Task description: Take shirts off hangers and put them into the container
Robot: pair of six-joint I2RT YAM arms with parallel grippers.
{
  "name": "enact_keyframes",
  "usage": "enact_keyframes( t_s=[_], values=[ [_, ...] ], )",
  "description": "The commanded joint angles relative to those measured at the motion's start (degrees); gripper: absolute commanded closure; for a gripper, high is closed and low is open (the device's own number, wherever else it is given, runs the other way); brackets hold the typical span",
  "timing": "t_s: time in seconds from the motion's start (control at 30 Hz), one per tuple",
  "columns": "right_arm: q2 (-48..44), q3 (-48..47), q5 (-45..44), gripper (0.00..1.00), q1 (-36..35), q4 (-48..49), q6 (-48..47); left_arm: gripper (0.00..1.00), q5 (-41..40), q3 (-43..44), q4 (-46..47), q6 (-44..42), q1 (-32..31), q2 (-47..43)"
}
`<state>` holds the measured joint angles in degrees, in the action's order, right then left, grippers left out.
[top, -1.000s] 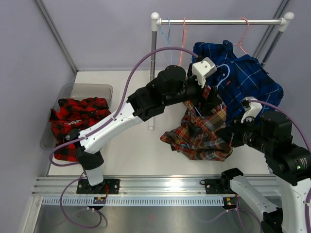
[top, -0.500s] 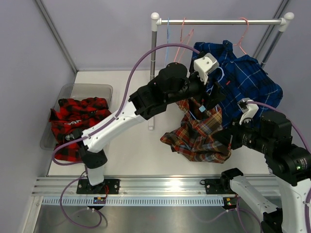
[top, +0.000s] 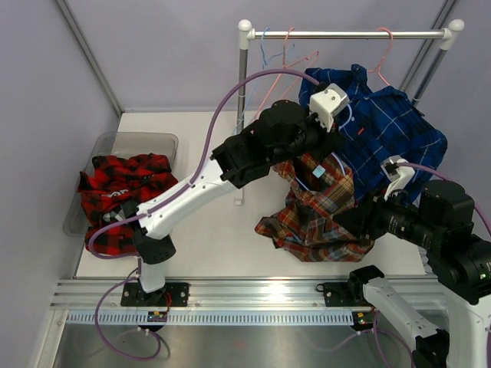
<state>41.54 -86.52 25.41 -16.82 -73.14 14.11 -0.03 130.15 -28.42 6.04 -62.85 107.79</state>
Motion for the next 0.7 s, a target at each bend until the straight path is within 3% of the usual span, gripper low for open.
enact_keyframes(
  t_s=[0.0, 0.17, 0.47, 0.6, 0.67],
  values=[
    [-0.8, -1.1, 3.7, 0.48, -0.2, 1.9, -0.1, 1.00, -10.2, 2.7, -1.3, -0.4, 1.0, -4.1],
    [-3.0, 2.6, 3.4, 0.36, -0.2, 3.1, 0.4, 1.00, -13.7, 3.6, -5.1, 0.1, 3.6, -7.2],
    [-4.7, 5.6, 1.3, 0.35, -0.2, 2.0, -0.8, 1.00, -14.2, 3.2, -6.6, -0.2, 5.8, -12.0],
    [-4.4, 7.5, 0.9, 0.49, -0.2, 3.4, -1.5, 1.00, -12.5, 2.2, -5.8, 0.6, 6.1, -12.8],
    [-4.4, 8.2, 0.2, 0.65, -0.2, 5.1, -1.1, 1.00, -12.5, 2.0, -5.7, 0.7, 6.1, -13.0]
  ],
)
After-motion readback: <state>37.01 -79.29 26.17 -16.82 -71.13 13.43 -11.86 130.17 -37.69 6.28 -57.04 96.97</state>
